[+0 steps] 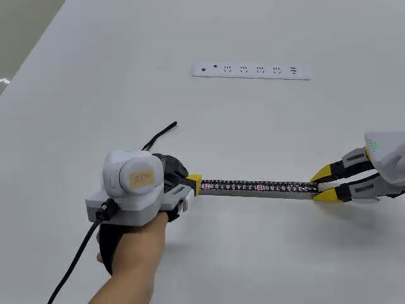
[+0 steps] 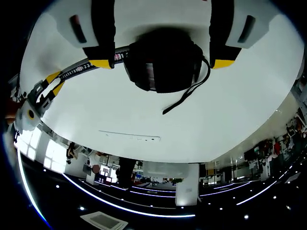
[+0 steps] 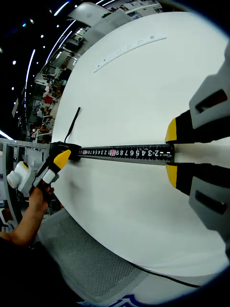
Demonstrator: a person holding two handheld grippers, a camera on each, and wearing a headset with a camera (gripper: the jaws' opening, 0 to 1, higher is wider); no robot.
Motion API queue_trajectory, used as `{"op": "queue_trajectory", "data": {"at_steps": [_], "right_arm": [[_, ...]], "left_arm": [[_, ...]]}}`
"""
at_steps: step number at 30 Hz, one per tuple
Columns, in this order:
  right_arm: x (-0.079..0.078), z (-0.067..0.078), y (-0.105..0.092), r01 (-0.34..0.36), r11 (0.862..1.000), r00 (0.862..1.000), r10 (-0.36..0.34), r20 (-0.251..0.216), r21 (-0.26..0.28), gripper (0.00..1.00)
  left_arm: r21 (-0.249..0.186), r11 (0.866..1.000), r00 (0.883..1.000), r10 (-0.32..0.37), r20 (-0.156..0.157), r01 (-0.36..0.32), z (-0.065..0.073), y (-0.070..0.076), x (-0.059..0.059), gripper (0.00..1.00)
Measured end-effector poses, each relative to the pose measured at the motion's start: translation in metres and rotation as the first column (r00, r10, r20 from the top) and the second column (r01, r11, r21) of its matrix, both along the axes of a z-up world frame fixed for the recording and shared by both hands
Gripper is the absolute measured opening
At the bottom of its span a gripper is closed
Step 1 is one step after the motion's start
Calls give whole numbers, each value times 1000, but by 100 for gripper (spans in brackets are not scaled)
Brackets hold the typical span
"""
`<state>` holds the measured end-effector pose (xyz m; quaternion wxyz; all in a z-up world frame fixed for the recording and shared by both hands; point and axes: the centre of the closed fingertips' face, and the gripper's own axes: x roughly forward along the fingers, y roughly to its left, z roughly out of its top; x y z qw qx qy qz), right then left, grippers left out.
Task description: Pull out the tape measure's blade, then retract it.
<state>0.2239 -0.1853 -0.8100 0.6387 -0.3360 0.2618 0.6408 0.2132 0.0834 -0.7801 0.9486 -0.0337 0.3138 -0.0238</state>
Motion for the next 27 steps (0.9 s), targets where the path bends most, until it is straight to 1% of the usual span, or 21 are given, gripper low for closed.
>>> {"op": "queue_trajectory", "data": {"at_steps": [1,3,5,9,12,15,18,21,27], "right_arm": [[0,0,0,-1,1000,1000,1,1,-1,14],[-3,3,2,-3,1000,1000,3,3,-3,14],[0,-1,-1,-4,1000,1000,4,6,-5,14],[0,-1,-1,-5,1000,1000,5,7,-7,14],[-1,1,0,-5,1000,1000,5,9,-9,14],[-1,1,0,-5,1000,1000,6,10,-12,14],[0,-1,-1,-5,1000,1000,5,10,-13,14],[0,0,0,-6,1000,1000,6,12,-14,14],[1,-1,-1,-2,1000,1000,2,11,-14,14]], "left_arm": [[-15,1000,1000,13,5,-13,1,-1,0,76],[-25,999,999,32,15,-32,3,0,2,74],[-31,999,999,35,12,-34,2,-1,2,73],[-52,997,998,60,9,-59,1,-1,4,71],[-53,996,997,73,11,-72,1,0,3,70],[-70,993,995,96,10,-95,1,2,6,68],[-59,994,996,94,6,-93,-1,2,4,66],[-63,993,995,98,0,-98,-3,2,6,67],[-55,994,995,96,-1,-96,-3,0,7,67]]}}
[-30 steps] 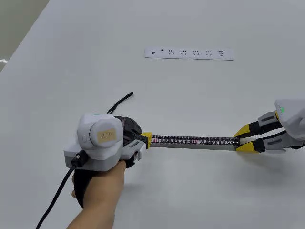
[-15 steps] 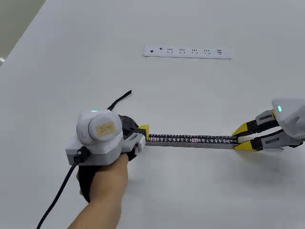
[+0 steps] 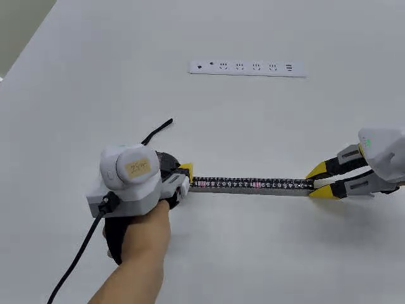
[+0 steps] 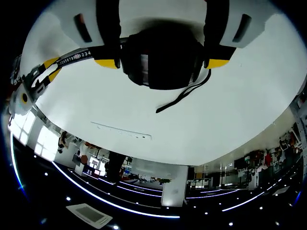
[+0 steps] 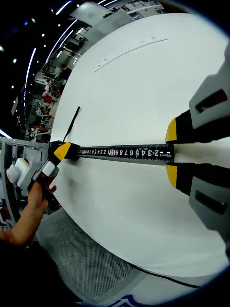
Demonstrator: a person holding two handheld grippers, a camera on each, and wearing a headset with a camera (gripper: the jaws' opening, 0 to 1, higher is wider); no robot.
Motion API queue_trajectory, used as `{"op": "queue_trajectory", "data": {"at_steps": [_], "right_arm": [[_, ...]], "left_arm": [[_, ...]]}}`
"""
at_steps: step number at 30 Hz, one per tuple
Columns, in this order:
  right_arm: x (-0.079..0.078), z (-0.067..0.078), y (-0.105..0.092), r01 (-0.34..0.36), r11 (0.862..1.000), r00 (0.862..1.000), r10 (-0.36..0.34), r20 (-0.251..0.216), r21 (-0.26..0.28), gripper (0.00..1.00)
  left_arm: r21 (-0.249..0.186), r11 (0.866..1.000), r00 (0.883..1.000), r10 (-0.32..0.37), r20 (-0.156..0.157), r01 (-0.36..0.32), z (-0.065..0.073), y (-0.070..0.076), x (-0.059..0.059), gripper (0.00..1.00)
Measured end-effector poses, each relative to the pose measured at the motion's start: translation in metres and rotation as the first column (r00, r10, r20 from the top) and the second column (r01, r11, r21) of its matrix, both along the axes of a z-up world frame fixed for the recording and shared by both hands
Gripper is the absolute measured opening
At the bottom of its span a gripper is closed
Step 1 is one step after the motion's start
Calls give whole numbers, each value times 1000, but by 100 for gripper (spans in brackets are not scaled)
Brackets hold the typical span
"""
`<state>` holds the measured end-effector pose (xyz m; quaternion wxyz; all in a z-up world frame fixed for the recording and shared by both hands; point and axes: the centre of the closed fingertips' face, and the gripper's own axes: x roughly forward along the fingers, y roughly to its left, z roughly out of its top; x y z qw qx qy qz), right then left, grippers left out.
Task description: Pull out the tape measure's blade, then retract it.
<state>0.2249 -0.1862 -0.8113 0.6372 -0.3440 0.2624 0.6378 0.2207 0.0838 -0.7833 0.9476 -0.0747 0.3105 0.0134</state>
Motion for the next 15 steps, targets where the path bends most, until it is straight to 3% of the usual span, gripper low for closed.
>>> {"op": "queue_trajectory", "data": {"at_steps": [15], "right_arm": [[-1,3,1,5,1000,1000,-5,4,-5,14]], "left_arm": [[25,1000,1000,14,-22,-14,0,2,-6,64]]}}
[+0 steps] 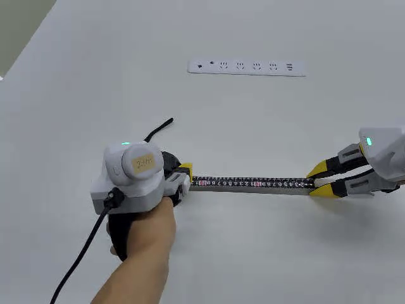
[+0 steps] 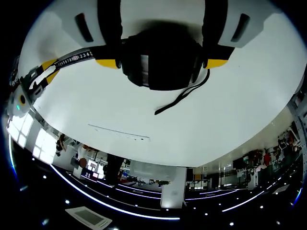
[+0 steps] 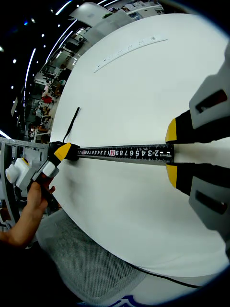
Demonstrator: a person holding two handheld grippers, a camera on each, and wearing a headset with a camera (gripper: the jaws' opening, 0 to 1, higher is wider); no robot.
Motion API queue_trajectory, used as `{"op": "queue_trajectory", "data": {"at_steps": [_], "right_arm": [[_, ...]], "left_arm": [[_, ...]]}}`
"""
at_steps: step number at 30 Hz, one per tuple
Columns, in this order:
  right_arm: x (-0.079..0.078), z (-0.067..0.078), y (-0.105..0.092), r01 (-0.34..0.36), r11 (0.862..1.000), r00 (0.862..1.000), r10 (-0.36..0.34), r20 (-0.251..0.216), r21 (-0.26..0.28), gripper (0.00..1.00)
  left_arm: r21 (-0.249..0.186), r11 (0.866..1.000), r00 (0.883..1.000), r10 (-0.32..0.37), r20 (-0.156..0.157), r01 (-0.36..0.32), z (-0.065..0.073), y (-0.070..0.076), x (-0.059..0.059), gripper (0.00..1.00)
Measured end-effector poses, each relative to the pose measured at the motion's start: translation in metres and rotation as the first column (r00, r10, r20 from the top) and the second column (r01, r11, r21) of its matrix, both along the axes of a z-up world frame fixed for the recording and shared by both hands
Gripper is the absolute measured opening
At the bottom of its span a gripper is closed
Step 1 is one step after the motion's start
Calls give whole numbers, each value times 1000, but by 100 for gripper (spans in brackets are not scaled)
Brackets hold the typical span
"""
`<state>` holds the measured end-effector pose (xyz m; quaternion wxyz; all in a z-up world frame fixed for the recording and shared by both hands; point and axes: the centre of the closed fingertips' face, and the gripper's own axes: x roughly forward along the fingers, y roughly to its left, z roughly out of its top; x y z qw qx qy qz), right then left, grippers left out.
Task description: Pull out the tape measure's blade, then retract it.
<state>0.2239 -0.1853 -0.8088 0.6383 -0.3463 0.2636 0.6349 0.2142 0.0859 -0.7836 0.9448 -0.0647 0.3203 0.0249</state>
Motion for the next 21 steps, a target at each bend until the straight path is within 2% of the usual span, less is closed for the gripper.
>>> {"op": "queue_trajectory", "data": {"at_steps": [4,14,21], "right_arm": [[3,-2,-2,1,1000,1000,-1,3,-1,14],[0,4,1,2,1000,1000,-2,6,1,14],[1,2,-1,3,1000,1000,-3,5,4,14]], "left_arm": [[22,1000,1000,14,7,-14,1,0,0,62],[19,1000,1000,13,7,-13,0,2,1,61],[17,1000,1000,14,5,-14,0,2,1,61]]}}
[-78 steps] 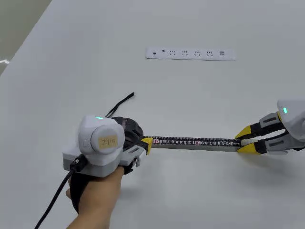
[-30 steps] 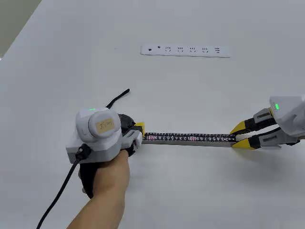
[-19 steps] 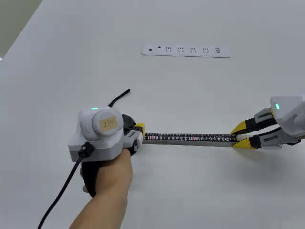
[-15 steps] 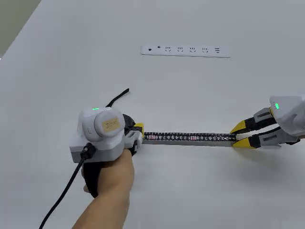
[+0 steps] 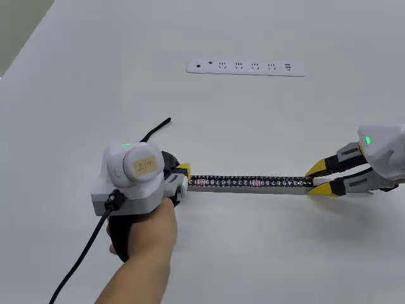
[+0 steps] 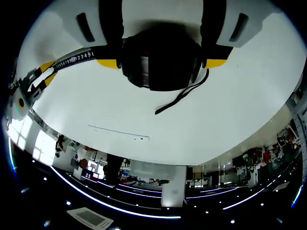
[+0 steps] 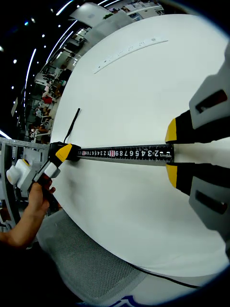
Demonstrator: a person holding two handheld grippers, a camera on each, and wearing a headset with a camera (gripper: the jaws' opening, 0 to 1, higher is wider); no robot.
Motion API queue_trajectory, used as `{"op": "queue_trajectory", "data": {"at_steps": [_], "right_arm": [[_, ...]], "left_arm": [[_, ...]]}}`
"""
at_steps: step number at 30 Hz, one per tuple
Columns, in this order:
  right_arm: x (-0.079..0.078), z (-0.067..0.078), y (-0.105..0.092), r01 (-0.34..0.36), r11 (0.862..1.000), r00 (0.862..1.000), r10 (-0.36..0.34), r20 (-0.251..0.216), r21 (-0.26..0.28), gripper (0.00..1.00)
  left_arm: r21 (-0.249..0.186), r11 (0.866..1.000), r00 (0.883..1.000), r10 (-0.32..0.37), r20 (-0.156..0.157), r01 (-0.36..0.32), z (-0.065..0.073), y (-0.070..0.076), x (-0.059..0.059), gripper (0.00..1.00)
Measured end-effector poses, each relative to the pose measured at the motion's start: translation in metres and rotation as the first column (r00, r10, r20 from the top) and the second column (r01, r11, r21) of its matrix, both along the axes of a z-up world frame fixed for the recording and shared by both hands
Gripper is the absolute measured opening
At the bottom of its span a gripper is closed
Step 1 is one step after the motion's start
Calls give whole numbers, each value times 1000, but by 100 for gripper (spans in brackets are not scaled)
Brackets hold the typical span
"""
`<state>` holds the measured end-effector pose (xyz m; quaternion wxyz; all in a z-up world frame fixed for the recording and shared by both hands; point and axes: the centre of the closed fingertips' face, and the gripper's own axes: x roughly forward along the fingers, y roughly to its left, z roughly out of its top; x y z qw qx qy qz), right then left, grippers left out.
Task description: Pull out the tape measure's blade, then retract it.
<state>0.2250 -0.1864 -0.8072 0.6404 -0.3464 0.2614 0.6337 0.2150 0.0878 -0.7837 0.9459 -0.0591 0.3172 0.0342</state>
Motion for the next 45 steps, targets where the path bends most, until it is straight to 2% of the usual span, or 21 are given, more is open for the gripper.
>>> {"op": "queue_trajectory", "data": {"at_steps": [45], "right_arm": [[1,1,10,-15,1000,1000,15,-8,10,14]], "left_arm": [[-8,1000,1000,3,-7,-3,0,2,-1,62]]}}
